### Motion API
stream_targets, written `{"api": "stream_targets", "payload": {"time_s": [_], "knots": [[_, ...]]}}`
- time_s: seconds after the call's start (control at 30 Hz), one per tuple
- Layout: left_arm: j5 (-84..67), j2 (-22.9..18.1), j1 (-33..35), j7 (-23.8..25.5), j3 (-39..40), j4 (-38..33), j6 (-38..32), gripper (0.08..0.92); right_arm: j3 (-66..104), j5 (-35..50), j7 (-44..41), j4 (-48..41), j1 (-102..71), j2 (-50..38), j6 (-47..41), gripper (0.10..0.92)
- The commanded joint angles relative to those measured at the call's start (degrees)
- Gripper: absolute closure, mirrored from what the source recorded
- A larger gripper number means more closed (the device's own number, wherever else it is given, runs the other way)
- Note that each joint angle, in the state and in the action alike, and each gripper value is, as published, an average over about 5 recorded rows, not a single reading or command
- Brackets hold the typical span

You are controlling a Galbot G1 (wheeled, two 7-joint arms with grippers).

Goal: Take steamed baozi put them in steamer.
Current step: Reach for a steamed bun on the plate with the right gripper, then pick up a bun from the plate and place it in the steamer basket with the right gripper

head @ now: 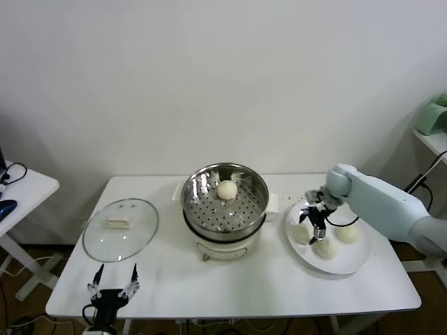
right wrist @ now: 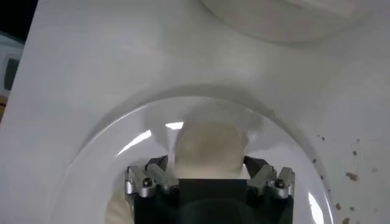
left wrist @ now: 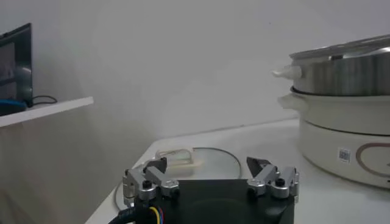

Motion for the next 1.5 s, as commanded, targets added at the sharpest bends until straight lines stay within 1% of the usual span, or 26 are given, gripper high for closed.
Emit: {"api": "stream_targets", "payload": {"time_s": [0.03, 0.2, 0.37, 0.57, 0.7, 0.9, 1.03, 1.17, 1.33, 1.43, 1.5], "knots": [[0.02, 0.03, 0.10, -0.04, 0.00, 0.09, -0.09, 0.177, 1.15, -0.99, 0.12, -1.22, -0.78, 0.64, 0.16, 0.203], [0.02, 0.02, 0.10, -0.08, 0.07, 0.17, -0.15, 0.177, 1.29, -1.21, 0.06, -1.64, -0.51, 0.96, 0.27, 0.229], [0.00, -0.03, 0.10, -0.13, 0.11, 0.20, -0.19, 0.177, 1.19, -1.06, 0.14, -1.53, -0.51, 0.86, 0.28, 0.311], [-0.12, 0.05, 0.17, -0.15, 0.03, 0.17, -0.21, 0.177, 1.11, -0.09, 0.28, -1.11, -0.39, 0.63, 0.19, 0.337], [-0.20, 0.06, 0.24, -0.17, -0.03, 0.06, -0.20, 0.177, 0.16, 2.42, 0.51, -0.08, 1.43, 0.03, -0.50, 0.344], [-0.27, -0.03, 0.32, -0.19, -0.05, -0.24, -0.16, 0.177, -3.54, 10.63, 1.01, 2.71, 8.29, -2.06, -2.81, 0.347], [-0.25, -0.02, 0.54, -0.17, 0.00, -0.52, -0.13, 0.177, -6.79, 18.83, 1.13, 3.92, 15.39, -3.47, -3.70, 0.347], [-0.13, 0.07, 0.71, -0.11, 0.15, -0.86, -0.02, 0.177, -11.63, 27.94, 1.07, 3.22, 23.92, -3.29, -3.81, 0.347], [0.22, -0.03, 0.66, -0.07, 0.58, -1.19, 0.14, 0.177, -19.07, 37.32, 0.37, 2.77, 34.09, -0.80, -4.27, 0.347], [0.70, -0.06, 0.66, -0.05, 0.90, -1.40, 0.24, 0.177, -21.74, 43.27, 0.42, 2.83, 37.77, 2.24, -5.07, 0.346], [0.99, -0.14, 0.61, -0.04, 1.11, -1.58, 0.36, 0.177, -22.60, 45.63, 0.50, 3.03, 38.97, 4.86, -5.95, 0.344]]}}
